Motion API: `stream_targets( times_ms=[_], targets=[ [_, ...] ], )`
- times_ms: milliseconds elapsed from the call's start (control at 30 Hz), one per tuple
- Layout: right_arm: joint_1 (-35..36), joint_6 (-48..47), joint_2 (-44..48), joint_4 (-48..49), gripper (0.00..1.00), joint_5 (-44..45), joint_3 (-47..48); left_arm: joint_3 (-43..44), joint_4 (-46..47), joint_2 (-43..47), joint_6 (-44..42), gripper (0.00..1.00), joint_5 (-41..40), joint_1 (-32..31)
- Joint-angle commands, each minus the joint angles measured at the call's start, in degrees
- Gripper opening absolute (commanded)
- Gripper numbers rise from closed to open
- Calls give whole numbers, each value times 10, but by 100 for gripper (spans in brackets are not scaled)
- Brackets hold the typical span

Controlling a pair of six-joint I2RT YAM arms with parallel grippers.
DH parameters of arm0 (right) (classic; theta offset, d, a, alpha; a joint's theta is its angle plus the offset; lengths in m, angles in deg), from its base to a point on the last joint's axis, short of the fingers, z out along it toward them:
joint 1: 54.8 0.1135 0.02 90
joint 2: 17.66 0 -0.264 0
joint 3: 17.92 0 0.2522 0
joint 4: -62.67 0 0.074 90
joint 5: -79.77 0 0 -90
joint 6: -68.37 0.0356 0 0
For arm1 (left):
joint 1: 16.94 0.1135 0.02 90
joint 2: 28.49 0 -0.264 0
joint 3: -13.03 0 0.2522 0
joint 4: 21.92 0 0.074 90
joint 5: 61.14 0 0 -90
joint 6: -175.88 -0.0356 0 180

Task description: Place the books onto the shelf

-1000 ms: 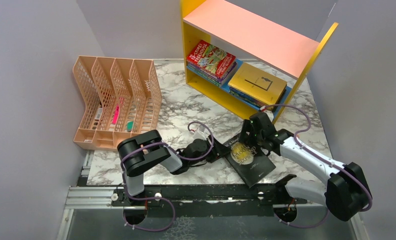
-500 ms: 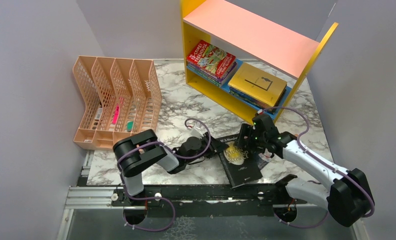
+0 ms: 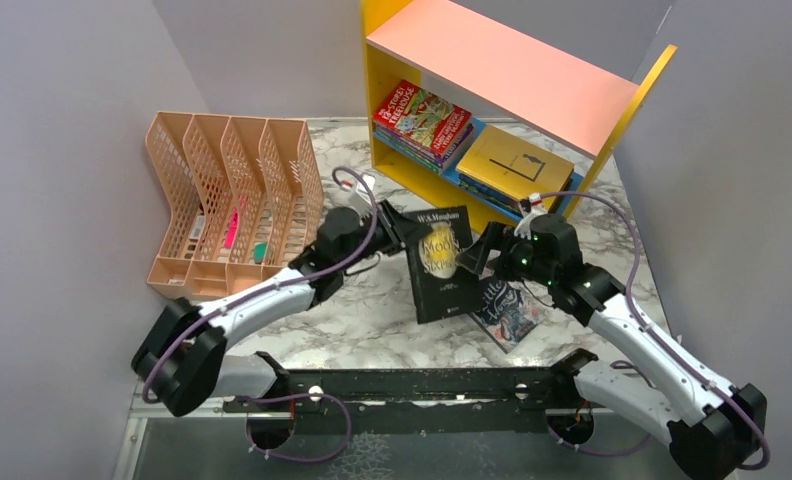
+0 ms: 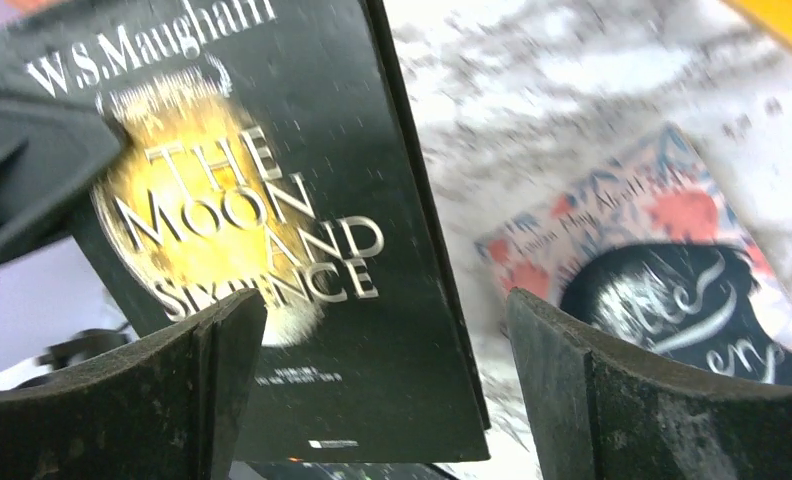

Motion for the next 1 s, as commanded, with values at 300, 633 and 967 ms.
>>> stream_targets(
  times_ms=[300,633,967],
  targets=[
    [3,72,60,174,97,-178,36,254,-234,102,40,0,228,161],
    [3,290,44,396,86,-286,-8,338,-152,100,155,0,339,230],
    [3,327,30,508,1,-297,32,340,-200,107,100,38,317,234]
  ],
)
